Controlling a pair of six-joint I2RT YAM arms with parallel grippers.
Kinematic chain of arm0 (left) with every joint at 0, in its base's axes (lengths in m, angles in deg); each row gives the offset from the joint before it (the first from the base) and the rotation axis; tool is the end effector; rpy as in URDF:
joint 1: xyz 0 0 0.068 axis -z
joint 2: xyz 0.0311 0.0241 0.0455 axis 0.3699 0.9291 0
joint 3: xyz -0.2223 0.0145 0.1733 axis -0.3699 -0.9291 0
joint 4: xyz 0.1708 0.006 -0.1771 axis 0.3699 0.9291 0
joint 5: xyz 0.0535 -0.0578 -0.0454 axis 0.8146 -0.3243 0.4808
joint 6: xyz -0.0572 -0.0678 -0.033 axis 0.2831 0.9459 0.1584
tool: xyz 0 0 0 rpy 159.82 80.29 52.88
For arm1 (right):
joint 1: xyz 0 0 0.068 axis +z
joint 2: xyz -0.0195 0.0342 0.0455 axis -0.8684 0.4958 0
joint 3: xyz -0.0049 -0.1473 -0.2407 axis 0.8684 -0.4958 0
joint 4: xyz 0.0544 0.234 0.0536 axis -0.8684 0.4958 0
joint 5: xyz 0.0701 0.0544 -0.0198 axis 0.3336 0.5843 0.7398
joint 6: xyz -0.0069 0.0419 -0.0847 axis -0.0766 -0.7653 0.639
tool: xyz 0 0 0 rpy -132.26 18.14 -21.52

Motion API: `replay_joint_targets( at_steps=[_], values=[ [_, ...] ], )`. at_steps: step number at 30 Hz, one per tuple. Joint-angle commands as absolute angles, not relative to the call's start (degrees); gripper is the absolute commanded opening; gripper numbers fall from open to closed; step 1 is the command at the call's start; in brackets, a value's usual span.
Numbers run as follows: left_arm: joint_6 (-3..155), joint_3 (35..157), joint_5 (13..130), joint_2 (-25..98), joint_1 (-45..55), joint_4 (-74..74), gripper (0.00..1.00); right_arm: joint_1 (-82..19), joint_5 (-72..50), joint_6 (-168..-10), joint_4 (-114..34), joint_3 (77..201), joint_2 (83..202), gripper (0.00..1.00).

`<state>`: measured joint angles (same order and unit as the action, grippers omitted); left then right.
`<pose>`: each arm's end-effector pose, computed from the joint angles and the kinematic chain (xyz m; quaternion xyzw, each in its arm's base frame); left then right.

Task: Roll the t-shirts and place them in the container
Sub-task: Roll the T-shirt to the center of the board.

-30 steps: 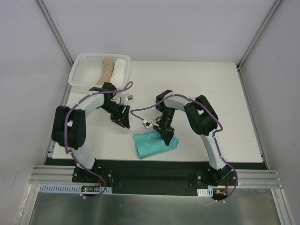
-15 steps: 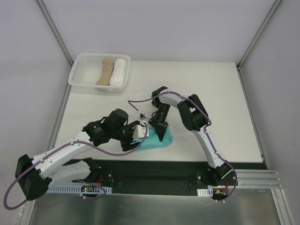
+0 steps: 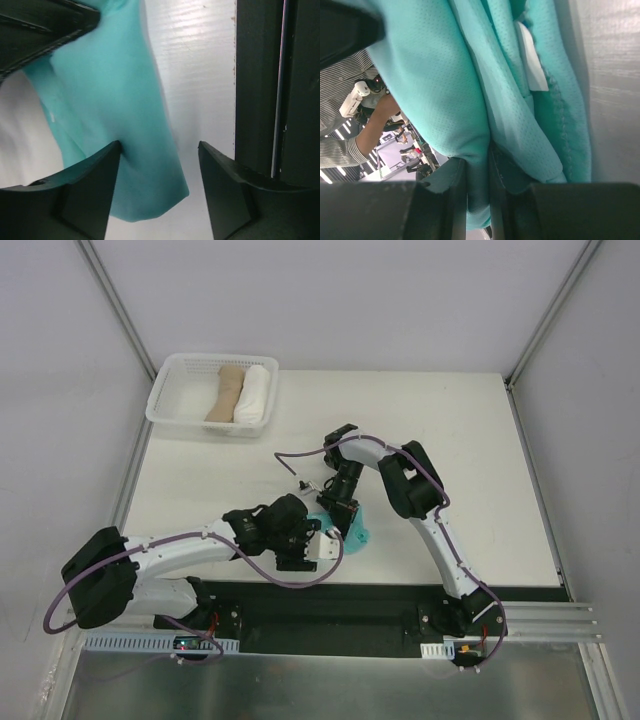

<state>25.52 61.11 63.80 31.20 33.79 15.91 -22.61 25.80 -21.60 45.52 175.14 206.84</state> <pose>0.1272 -0.2263 0.1812 0.7099 0.5911 -0.1793 0.3384 0.2821 0.2929 0.0760 0.6144 -0.6598 -0.4019 0.1600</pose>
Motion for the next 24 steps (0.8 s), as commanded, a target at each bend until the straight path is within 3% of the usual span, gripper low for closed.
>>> replay_joint_targets(
  at_steps=[1, 5, 6, 8, 9, 11, 12, 13, 14, 18, 19, 20, 21, 23, 24],
  values=[
    [20.7, 57.6, 65.8, 33.4, 35.5, 14.7, 0.58, -22.8, 15.3, -17.3, 54.3, 175.7, 212.6, 0.16],
    [18.9, 56.9, 67.5, 36.6, 35.7, 14.7, 0.44, -23.4, 16.0, -17.6, 54.3, 175.9, 212.6, 0.17],
    [18.5, 57.1, 67.8, 37.4, 35.8, 14.6, 0.35, -23.5, 16.2, -17.6, 54.3, 176.0, 212.5, 0.18],
    [17.1, 57.1, 67.6, 38.8, 35.7, 14.7, 0.24, -24.0, 17.0, -16.9, 54.3, 175.9, 211.5, 0.26],
    [16.2, 56.8, 67.3, 38.9, 35.6, 14.8, 0.13, -24.5, 17.6, -16.4, 54.1, 175.3, 210.9, 0.30],
    [15.7, 56.4, 66.1, 38.2, 35.2, 15.2, 0.06, -26.8, 20.9, -15.0, 51.9, 173.4, 205.9, 0.45],
    [15.6, 56.7, 65.7, 38.0, 34.6, 15.5, 0.03, -28.1, 22.2, -15.0, 50.4, 172.2, 202.9, 0.59],
    [15.5, 56.9, 65.3, 37.5, 34.1, 16.0, 0.00, -31.0, 23.4, -15.0, 49.1, 169.8, 200.1, 0.81],
    [15.6, 57.3, 63.8, 37.2, 33.5, 16.9, 0.00, -32.6, 26.2, -14.7, 46.4, 168.7, 193.3, 0.97],
    [13.4, 59.8, 57.3, 37.2, 29.4, 20.2, 0.00, -41.5, 30.8, -17.9, 30.0, 158.5, 173.6, 0.96],
    [13.3, 60.2, 56.1, 37.4, 28.1, 20.5, 0.00, -44.3, 30.3, -19.0, 24.6, 149.9, 167.7, 0.96],
    [13.2, 60.7, 54.7, 37.5, 27.3, 20.8, 0.00, -45.1, 26.0, -24.8, 7.1, 143.5, 161.6, 0.96],
    [13.3, 61.3, 52.3, 37.6, 26.6, 21.3, 0.00, -45.7, 22.2, -27.1, -4.1, 136.3, 147.1, 0.96],
    [13.3, 61.9, 50.3, 37.7, 25.3, 21.6, 0.00, -45.6, 21.0, -26.6, -30.4, 114.6, 136.1, 0.96],
    [13.6, 62.6, 48.9, 37.8, 25.0, 21.9, 0.00, -45.2, 22.4, -27.4, -34.5, 110.3, 130.9, 0.96]
  ],
)
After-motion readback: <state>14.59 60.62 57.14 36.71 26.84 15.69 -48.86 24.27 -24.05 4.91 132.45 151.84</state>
